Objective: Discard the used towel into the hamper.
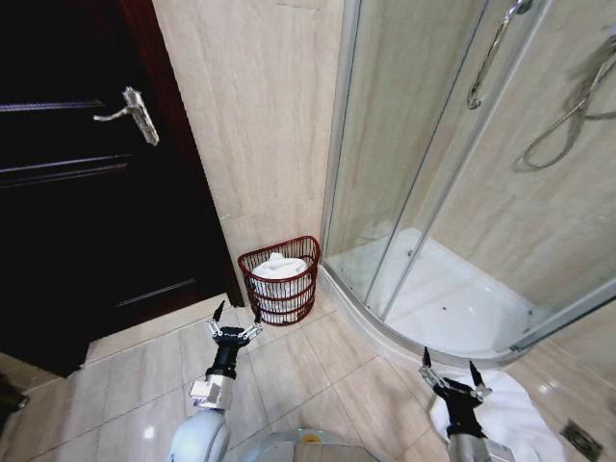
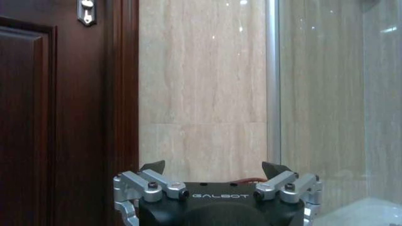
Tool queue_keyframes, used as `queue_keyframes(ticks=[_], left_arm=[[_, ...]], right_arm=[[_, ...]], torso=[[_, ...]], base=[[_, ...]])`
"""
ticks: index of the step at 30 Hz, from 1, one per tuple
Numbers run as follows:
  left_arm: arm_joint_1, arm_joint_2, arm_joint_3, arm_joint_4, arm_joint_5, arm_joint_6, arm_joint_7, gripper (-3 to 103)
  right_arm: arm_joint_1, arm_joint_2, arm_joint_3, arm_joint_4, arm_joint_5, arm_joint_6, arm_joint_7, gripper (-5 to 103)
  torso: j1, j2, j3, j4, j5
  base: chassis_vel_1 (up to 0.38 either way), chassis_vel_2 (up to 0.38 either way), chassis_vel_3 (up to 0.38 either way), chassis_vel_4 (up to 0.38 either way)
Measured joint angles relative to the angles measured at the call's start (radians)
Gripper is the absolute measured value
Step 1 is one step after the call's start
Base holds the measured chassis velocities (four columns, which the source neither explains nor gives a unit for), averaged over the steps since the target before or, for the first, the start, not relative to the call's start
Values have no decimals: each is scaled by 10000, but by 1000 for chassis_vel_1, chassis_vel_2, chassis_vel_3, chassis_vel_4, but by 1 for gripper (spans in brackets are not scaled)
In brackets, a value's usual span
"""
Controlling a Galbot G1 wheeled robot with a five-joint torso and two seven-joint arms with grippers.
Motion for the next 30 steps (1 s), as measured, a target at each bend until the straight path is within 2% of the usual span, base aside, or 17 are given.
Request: queue_keyframes(ticks=[22,30], left_arm=[[-16,40,-5,42,-25,-37,112,100],[28,35,-8,25,203,97,124,100]], right_arm=[[-25,12,-110,-59,87,38,201,100],[-39,14,-154,-35,85,37,238,100]], torso=[[0,0,0,-1,0],[0,0,0,0,2]], base=[[-27,-69,26,75],[-35,-94,33,90]])
